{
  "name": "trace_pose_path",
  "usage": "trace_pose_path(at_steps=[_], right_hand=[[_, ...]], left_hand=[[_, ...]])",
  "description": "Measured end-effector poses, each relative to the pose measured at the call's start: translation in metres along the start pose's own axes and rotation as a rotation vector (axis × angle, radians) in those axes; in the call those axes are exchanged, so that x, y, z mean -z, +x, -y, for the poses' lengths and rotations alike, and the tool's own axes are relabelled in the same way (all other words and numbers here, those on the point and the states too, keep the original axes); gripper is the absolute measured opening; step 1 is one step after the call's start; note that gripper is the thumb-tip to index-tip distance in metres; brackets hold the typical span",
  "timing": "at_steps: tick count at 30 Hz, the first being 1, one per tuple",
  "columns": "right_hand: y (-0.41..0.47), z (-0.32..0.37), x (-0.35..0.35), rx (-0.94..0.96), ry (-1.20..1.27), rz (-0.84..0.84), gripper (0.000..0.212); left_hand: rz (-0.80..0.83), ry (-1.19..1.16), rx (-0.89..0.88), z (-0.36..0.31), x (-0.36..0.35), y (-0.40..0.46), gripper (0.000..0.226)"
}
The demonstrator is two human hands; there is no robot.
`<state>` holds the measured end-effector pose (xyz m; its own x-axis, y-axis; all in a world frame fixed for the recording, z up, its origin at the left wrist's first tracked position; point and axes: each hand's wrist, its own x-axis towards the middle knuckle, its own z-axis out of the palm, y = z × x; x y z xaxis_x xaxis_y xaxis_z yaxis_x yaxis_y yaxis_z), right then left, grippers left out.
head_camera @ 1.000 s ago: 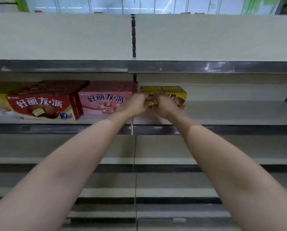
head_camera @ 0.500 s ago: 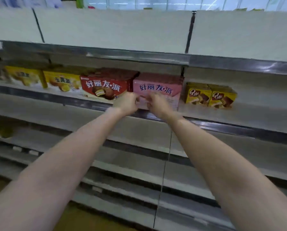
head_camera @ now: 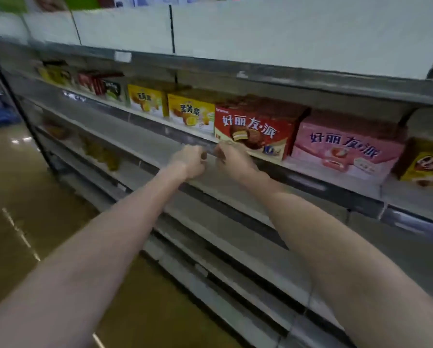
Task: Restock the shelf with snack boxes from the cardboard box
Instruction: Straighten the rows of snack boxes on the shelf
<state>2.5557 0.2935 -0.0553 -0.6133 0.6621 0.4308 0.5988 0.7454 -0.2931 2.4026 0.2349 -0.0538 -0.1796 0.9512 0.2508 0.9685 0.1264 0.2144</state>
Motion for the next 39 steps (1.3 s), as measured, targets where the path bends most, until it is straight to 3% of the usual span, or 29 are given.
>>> trace_pose_path(at_steps=[15,23,30,36,39], right_hand=[[0.185,0.010,-0.104,0.251,0.159,0.022,0.014],[0.268,0.040,-0.157,0.354,0.208,0.036,0.018],[0.345,0.073,-0.209,0.329,0.172,0.041,0.014],[0.429,0.121,-0.250,0.174,0.195,-0.039,0.014],[0.473,0.141,-0.266,0.104,0.175,-0.065,0.014]], left_hand=[[-0.149,0.091,0.235,0.127,0.017,0.097,0.025],[-0.130,0.091,0.376,0.210,0.025,0.137,0.024],[-0.181,0.079,0.320,0.313,0.026,0.194,0.027],[-0.168,0.058,0.196,0.409,0.047,0.254,0.012],[-0.142,0.066,0.145,0.455,0.063,0.284,0.017]])
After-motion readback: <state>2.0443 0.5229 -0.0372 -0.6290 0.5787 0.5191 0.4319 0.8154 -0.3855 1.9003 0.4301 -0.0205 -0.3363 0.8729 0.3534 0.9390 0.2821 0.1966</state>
